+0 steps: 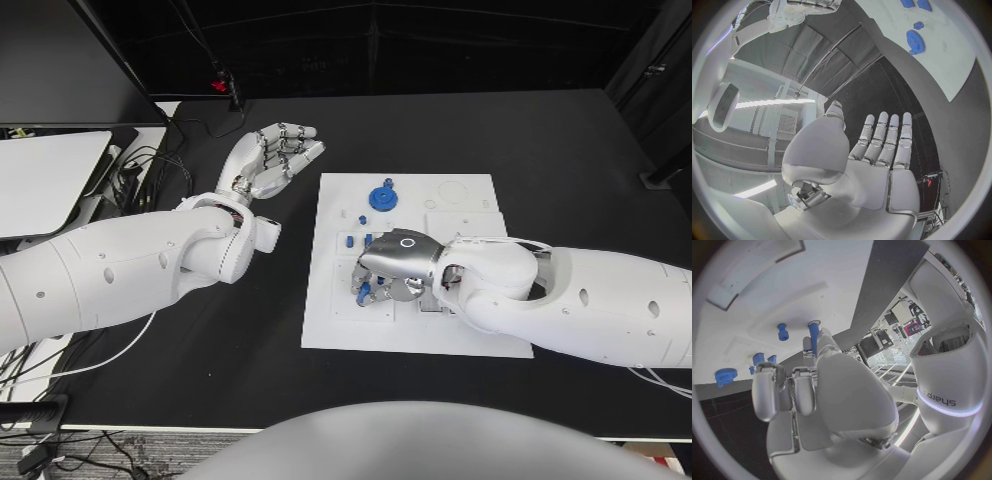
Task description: Assemble the parts on the task board
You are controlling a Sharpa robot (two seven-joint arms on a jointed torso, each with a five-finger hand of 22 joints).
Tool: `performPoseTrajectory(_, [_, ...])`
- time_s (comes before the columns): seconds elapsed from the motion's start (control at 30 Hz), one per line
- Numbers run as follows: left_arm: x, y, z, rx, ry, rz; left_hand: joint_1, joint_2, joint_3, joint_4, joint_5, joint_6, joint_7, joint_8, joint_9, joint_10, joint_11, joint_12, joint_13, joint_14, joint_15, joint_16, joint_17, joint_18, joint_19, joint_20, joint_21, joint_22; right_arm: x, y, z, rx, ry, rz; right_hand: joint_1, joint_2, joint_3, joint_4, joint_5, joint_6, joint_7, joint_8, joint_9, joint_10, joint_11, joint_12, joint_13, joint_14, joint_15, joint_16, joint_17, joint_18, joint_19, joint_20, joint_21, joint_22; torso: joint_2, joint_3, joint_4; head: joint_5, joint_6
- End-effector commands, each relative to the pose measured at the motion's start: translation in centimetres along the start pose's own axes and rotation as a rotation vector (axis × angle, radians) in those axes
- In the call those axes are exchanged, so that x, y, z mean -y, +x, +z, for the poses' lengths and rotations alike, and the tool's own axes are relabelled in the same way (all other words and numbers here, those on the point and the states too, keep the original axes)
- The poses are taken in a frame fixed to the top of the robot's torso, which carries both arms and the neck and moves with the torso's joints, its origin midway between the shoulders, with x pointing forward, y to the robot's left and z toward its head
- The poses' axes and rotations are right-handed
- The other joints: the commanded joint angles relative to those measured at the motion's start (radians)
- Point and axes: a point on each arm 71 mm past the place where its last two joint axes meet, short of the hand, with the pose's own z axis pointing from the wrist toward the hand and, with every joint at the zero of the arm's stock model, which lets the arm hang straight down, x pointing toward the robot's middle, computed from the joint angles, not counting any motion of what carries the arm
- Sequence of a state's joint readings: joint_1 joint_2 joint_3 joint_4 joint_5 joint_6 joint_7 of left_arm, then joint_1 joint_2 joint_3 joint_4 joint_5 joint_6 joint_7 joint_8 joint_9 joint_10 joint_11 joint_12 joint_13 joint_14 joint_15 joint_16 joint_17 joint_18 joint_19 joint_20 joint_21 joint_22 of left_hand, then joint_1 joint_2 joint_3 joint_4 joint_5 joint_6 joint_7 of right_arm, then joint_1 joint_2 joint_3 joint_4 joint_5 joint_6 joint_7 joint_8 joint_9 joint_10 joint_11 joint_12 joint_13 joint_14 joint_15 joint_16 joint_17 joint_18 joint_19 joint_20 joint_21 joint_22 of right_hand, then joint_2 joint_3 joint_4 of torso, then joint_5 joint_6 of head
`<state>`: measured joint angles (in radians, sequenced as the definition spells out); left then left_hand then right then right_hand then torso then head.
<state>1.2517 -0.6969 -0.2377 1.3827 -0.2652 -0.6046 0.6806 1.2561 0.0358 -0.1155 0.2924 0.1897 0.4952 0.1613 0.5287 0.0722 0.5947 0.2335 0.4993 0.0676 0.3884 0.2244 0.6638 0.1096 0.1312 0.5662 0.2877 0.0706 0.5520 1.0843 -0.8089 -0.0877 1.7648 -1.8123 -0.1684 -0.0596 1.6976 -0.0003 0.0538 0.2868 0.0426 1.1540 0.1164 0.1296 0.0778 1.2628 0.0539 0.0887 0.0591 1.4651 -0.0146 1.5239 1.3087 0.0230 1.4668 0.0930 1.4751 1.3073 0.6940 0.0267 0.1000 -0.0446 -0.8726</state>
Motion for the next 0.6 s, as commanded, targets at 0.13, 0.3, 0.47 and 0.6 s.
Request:
performPoseTrajectory(0.13, [0.41, 0.06, 0.07, -0.004, 0.047, -0.005, 0.003, 0.009, -0.005, -0.001, 0.006, -0.008, 0.114, 0.006, -0.001, -0.007, 0.001, 0.007, -0.001, -0.007, 0.002, 0.004, -0.001, -0.004, 0.007, 0.002, 0.005, -0.001, 0.09, 0.46, 0.03, -0.051, 0.017, -0.019, 0.006, 0.004, 0.005, 0.003, 0.004, 0.009, 0.001, 0.001, 0.001, 0.007, 0.004, -0.002, 0.001, 0.087, 0.0, 0.006, 0.166, 0.005, 0.047, -0.002, -0.005, 0.216, 0.0, 0.0006, -0.0003, -0.002, 0.0])
performPoseTrajectory(0.3, [0.4, 0.06, 0.08, -0.004, 0.046, -0.005, 0.003, 0.009, -0.005, -0.001, 0.006, -0.008, 0.114, 0.006, -0.001, -0.007, 0.001, 0.007, -0.001, -0.007, 0.002, 0.004, -0.001, -0.004, 0.007, 0.002, 0.005, -0.001, 0.1, 0.55, 0.05, -0.063, 0.023, -0.02, 0.006, 0.004, 0.005, 0.003, 0.004, 0.009, 0.001, 0.001, 0.001, 0.007, 0.004, -0.002, 0.001, 0.087, 0.0, 0.006, 0.166, 0.005, 0.047, -0.002, -0.005, 0.216, -0.001, 0.0006, -0.0003, -0.003, 0.0])
performPoseTrajectory(0.47, [0.39, 0.06, 0.09, -0.004, 0.046, -0.005, 0.003, 0.009, -0.006, -0.001, 0.006, -0.008, 0.114, 0.007, -0.001, -0.007, 0.001, 0.007, -0.001, -0.007, 0.002, 0.005, -0.001, -0.004, 0.007, 0.002, 0.005, -0.001, 0.08, 0.62, 0.07, -0.071, 0.025, -0.02, 0.006, 0.004, 0.005, 0.004, 0.004, 0.008, 0.002, 0.0, 0.0, 0.007, 0.004, -0.003, 0.001, 0.087, 0.0, 0.006, 0.166, 0.005, 0.046, -0.002, -0.007, 0.215, 0.0, 0.0001, -0.0006, -0.004, 0.0])
performPoseTrajectory(0.6, [0.4, 0.09, 0.1, -0.005, 0.046, -0.005, 0.004, 0.01, -0.006, -0.001, 0.007, -0.008, 0.114, 0.008, -0.001, -0.007, 0.001, 0.008, -0.001, -0.007, 0.001, 0.006, -0.002, -0.004, 0.007, 0.002, 0.005, -0.002, 0.04, 0.7, 0.09, -0.081, 0.025, -0.021, 0.005, 0.004, 0.005, 0.004, 0.004, 0.008, 0.002, 0.0, 0.0, 0.007, 0.004, -0.004, 0.001, 0.087, 0.0, 0.006, 0.166, 0.005, 0.046, -0.002, -0.007, 0.215, 0.0, 0.0002, -0.0002, -0.005, 0.0])
